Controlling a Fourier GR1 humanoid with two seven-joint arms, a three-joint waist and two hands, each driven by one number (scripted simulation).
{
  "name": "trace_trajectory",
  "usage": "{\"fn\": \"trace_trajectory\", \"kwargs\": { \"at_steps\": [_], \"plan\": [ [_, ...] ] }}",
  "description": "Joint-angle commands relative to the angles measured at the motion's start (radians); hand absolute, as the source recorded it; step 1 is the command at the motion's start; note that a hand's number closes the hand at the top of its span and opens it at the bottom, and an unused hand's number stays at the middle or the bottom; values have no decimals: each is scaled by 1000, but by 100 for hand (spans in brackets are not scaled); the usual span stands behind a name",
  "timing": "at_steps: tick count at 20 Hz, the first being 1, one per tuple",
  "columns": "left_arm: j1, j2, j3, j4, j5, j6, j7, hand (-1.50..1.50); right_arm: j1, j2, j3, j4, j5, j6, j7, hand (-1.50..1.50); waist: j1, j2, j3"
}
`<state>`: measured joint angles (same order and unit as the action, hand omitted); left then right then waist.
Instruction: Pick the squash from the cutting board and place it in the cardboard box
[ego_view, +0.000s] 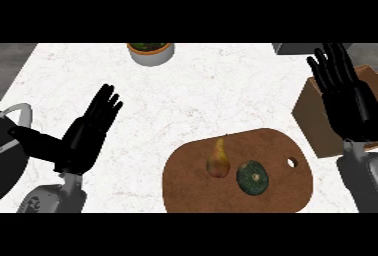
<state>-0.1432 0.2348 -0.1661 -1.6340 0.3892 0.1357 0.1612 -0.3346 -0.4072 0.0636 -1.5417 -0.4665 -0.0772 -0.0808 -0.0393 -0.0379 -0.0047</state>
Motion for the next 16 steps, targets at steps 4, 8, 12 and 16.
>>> {"fn": "trace_trajectory", "kwargs": {
  "at_steps": [4, 8, 12, 16],
  "plan": [
    [-23, 196, 26, -30, -181, -44, -70, 0, 95, -176, -118, -251, 138, -170, 77, -150, -50, 2, 2],
    [-6, 264, 13, -18, -251, -72, -104, 0, 237, -385, -117, -241, 367, -203, 182, -150, -102, 5, -5],
    [34, 281, 7, -19, -270, -105, -168, 0, 497, -357, -104, -508, 473, -264, 124, -150, -71, 13, 2],
    [17, 297, 27, 23, -273, -136, -211, 0, 640, -439, -82, -667, 619, -233, 152, -150, -41, 23, 2]
  ]
}}
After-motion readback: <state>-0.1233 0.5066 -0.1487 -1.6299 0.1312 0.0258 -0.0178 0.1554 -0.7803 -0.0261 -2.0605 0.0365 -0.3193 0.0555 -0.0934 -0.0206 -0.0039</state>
